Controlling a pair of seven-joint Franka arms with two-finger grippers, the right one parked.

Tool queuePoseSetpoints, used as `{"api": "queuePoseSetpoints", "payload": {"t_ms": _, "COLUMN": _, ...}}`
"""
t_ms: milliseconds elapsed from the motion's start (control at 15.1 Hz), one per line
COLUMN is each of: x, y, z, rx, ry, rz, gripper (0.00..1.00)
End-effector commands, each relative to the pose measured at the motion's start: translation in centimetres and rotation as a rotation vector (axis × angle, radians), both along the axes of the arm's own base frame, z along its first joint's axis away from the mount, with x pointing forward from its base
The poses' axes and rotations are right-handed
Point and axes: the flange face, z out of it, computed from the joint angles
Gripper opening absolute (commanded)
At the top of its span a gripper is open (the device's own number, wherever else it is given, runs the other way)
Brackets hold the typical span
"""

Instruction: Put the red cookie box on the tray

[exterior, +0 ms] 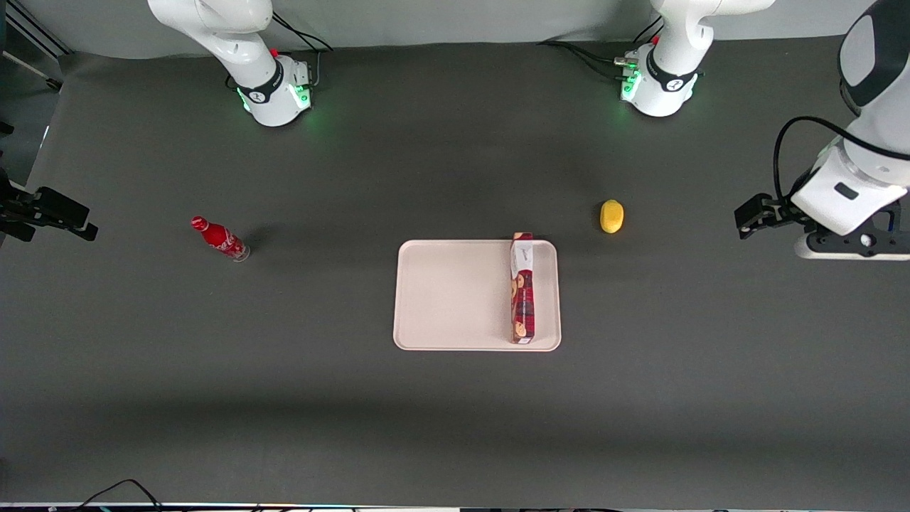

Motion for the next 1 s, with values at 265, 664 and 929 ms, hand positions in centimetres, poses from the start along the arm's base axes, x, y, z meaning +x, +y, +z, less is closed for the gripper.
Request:
{"api": "queuePoseSetpoints", "payload": {"t_ms": 265, "x": -4.2, "y": -0.6, "z": 1.5, "rx": -0.103, "ry": 0.008, "rz": -0.035, "gripper": 1.00}}
{"api": "queuePoseSetpoints", "payload": {"t_ms": 664, "x": -4.7, "y": -0.1, "z": 1.9, "rx": -0.086, "ry": 0.011, "rz": -0.036, "gripper": 1.00}}
{"api": "queuePoseSetpoints", "payload": {"t_ms": 929, "x": -4.5, "y": 1.0, "z": 2.6, "rx": -0.070, "ry": 0.001, "rz": -0.025, "gripper": 1.00}}
